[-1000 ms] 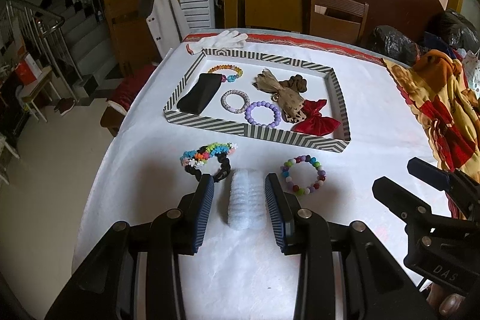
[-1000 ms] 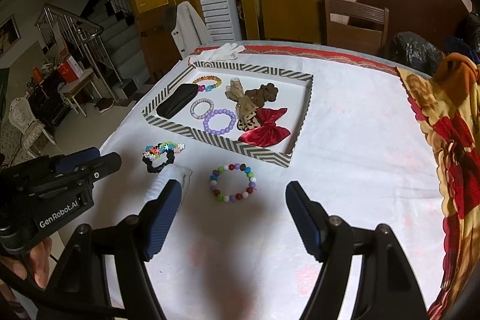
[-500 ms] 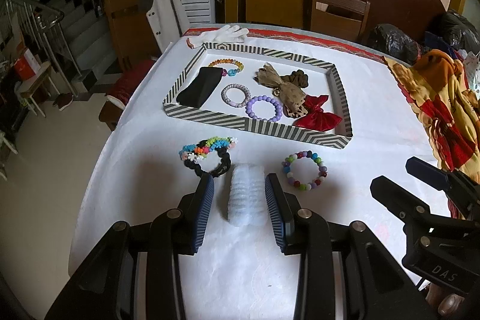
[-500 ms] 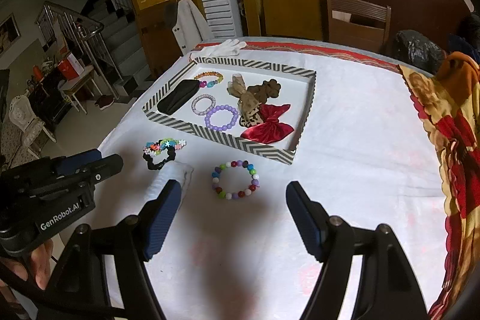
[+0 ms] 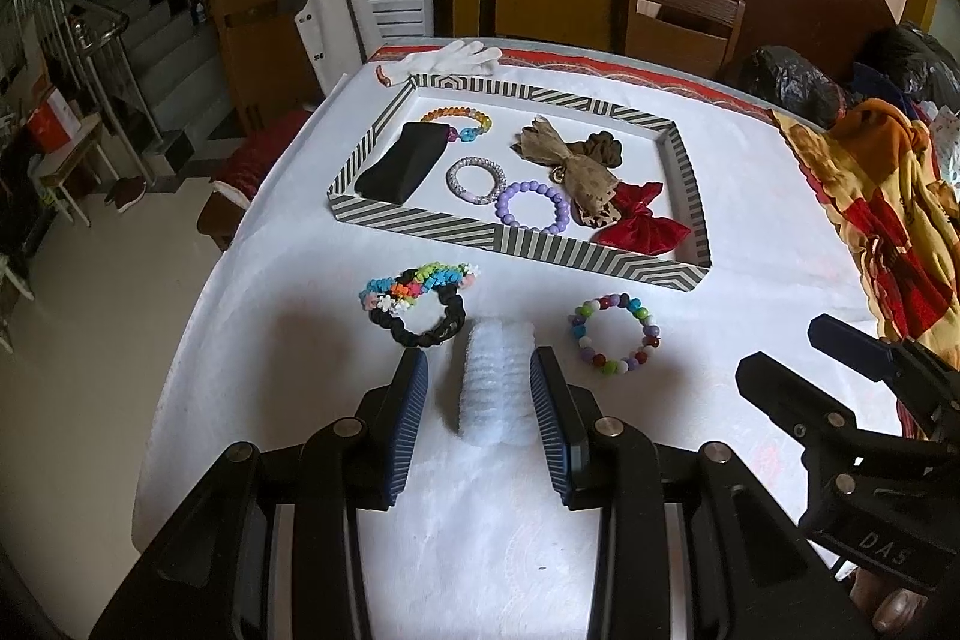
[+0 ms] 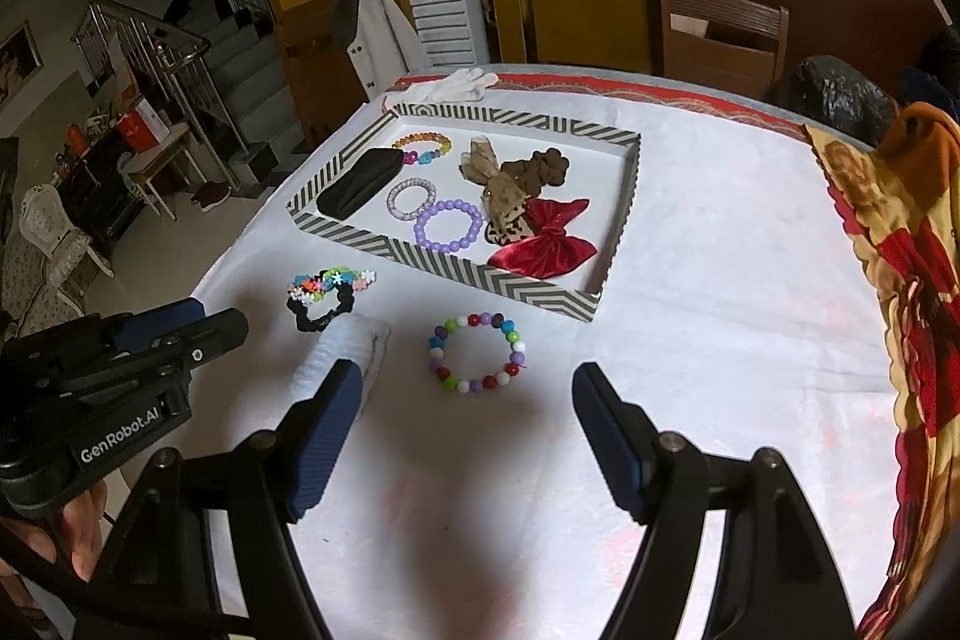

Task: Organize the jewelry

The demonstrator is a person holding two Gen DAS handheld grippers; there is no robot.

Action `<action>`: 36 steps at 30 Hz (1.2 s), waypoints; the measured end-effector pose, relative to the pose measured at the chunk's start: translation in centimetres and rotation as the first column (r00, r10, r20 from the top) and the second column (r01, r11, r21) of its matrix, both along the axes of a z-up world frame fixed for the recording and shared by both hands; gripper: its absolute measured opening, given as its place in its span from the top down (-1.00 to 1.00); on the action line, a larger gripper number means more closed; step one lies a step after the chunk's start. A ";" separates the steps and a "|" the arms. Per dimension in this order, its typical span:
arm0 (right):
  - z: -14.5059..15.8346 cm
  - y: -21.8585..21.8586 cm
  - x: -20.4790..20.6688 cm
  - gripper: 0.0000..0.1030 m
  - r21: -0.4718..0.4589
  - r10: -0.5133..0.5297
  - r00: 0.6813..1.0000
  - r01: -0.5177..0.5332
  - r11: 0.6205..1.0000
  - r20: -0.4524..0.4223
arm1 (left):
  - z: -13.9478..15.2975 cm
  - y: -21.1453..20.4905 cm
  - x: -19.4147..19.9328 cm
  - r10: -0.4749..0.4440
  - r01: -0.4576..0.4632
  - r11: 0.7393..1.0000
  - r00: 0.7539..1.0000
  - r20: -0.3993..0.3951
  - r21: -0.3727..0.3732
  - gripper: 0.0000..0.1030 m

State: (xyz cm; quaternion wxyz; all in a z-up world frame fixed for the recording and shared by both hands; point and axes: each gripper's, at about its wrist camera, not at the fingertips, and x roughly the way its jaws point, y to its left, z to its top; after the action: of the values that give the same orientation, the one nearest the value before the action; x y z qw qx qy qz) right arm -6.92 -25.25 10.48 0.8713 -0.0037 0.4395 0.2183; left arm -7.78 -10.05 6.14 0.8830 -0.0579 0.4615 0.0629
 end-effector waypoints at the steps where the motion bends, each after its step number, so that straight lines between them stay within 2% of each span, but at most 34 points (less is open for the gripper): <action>1: -0.1 0.0 0.0 -0.48 0.000 0.001 1.000 -0.001 1.000 -0.004 | 0.0 0.0 0.0 0.000 0.000 1.000 1.000 -0.001 -0.002 0.17; 17: -0.7 0.2 0.3 -0.48 -0.006 0.006 1.000 -0.006 1.000 -0.028 | -0.8 0.1 0.1 -0.005 0.005 1.000 1.000 -0.025 -0.016 0.17; 26: -1.7 0.3 0.9 -0.48 -0.013 0.009 0.999 -0.010 1.000 -0.050 | -1.9 0.8 0.4 -0.003 0.002 1.000 0.998 -0.064 -0.027 0.17; 36: -6.0 -0.3 2.4 -0.48 -0.025 -0.013 0.989 0.009 1.000 -0.149 | -4.3 3.3 0.5 -0.018 -0.005 0.988 0.988 -0.152 -0.152 0.17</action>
State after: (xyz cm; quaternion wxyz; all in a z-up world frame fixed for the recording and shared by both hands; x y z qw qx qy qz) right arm -4.52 -25.58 4.43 0.8371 0.0045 0.5061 0.2078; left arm -7.27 -6.78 1.87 0.8382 -0.1186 0.5315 0.0290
